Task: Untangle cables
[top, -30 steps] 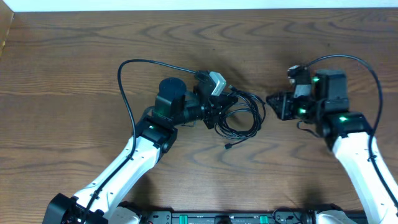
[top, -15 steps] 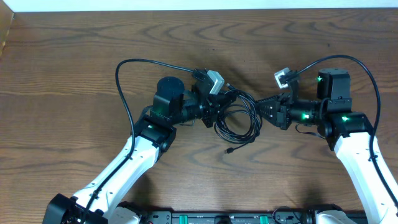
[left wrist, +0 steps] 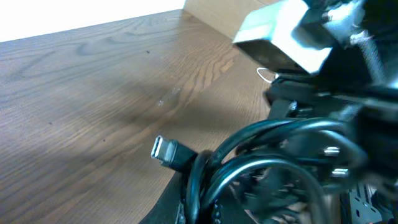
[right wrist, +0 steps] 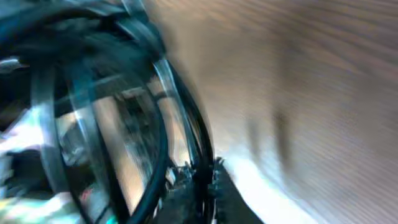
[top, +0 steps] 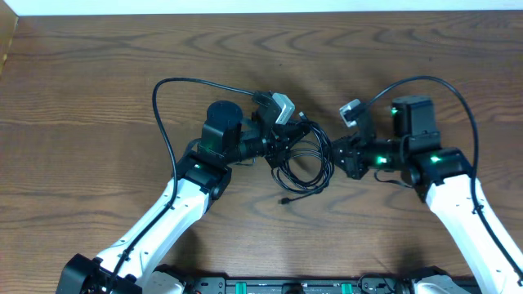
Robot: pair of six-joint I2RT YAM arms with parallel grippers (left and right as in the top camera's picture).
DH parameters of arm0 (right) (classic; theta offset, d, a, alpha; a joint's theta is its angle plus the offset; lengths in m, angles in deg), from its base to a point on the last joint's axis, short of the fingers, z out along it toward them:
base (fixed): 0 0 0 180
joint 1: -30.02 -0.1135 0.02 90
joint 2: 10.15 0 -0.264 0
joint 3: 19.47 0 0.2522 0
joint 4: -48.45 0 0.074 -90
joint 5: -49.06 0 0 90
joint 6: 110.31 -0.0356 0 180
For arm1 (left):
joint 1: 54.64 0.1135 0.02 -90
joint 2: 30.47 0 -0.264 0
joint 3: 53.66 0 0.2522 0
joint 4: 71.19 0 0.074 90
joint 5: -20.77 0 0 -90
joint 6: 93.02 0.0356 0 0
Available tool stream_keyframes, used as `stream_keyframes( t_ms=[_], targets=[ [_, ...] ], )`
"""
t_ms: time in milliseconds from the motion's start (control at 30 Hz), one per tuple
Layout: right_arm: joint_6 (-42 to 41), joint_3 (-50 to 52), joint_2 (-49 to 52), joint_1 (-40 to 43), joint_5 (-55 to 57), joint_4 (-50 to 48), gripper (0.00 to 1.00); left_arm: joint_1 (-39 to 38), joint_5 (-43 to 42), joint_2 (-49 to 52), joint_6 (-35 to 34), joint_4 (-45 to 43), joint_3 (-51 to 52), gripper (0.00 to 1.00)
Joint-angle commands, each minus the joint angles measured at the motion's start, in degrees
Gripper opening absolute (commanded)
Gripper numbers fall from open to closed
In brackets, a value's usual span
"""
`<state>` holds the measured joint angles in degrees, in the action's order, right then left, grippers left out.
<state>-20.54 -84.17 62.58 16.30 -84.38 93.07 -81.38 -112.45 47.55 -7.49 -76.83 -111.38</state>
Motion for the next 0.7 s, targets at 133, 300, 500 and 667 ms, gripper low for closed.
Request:
stream_keyframes(
  t_ms=[133,300,500,667],
  targets=[
    [-12.24,0.04,0.24,-2.14,29.88,-0.46,0.01,0.04,-0.76,-0.87,-0.55,-1.09,-1.36,0.08],
    [-17.90,0.07,0.85,-2.12,40.44,0.79,0.01,0.07,-0.76,-0.87,-0.55,-1.09,-1.36,0.08],
    [-26.34,0.07,0.90,-1.70,54.10,2.58,0.01,0.07,-0.70,-0.87,-0.52,-1.05,-1.36,0.08],
    [-29.09,0.07,0.90,1.07,54.01,3.28,0.01,2.12,0.52,-0.87,-0.52,0.07,-1.36,0.08]
  ],
)
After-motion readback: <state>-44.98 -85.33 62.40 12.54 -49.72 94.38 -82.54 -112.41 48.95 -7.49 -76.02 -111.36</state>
